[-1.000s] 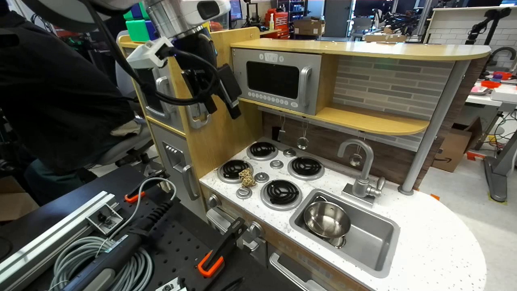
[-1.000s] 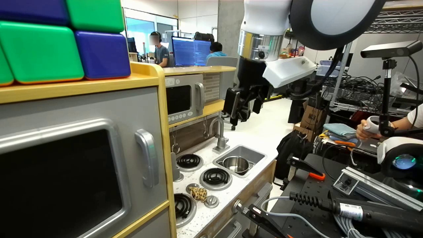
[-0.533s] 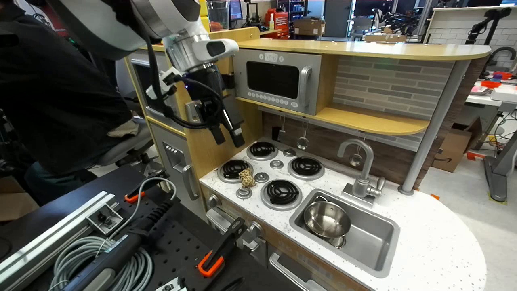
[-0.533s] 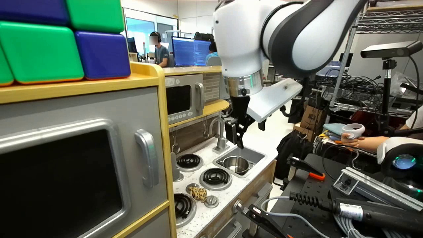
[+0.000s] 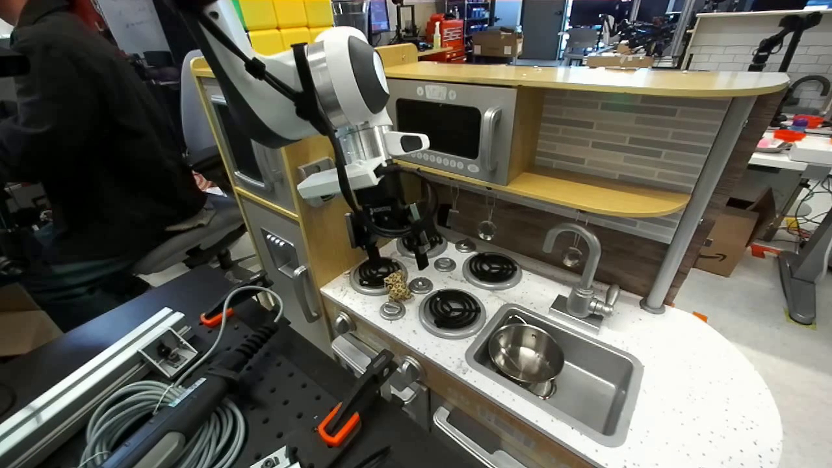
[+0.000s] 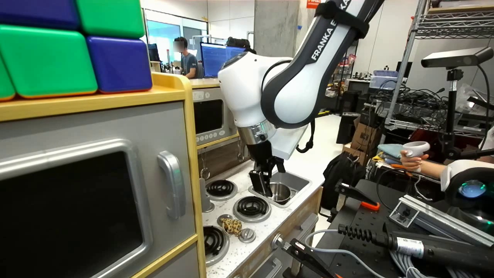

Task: Pick up the plush toy from the stove and put it inside the silver pot in the sink

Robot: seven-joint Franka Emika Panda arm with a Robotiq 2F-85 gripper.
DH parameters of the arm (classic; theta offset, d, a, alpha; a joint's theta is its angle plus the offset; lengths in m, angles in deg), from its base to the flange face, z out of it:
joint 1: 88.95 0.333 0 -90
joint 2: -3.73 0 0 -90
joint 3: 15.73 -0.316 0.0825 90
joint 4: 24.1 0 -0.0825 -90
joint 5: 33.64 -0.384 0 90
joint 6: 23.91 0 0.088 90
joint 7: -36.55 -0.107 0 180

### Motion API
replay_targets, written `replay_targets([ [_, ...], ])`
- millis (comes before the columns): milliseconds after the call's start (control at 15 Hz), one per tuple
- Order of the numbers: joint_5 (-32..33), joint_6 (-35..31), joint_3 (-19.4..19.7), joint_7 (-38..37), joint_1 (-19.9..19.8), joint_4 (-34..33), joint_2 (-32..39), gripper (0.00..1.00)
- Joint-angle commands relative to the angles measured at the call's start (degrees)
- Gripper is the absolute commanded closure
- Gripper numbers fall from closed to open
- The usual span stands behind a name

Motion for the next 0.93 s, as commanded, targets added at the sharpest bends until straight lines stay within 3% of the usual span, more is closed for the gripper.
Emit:
replay_targets([
  [0,-4.93,-1.87,5.75,5.11,5.50,-0.76,0.38,0.00],
  [600,-5.57,-1.56,5.53,7.29,5.78,-3.48,3.23,0.00],
  [867,0.18,-14.52,10.69,12.46,11.31,-3.33,6.48,0.00],
])
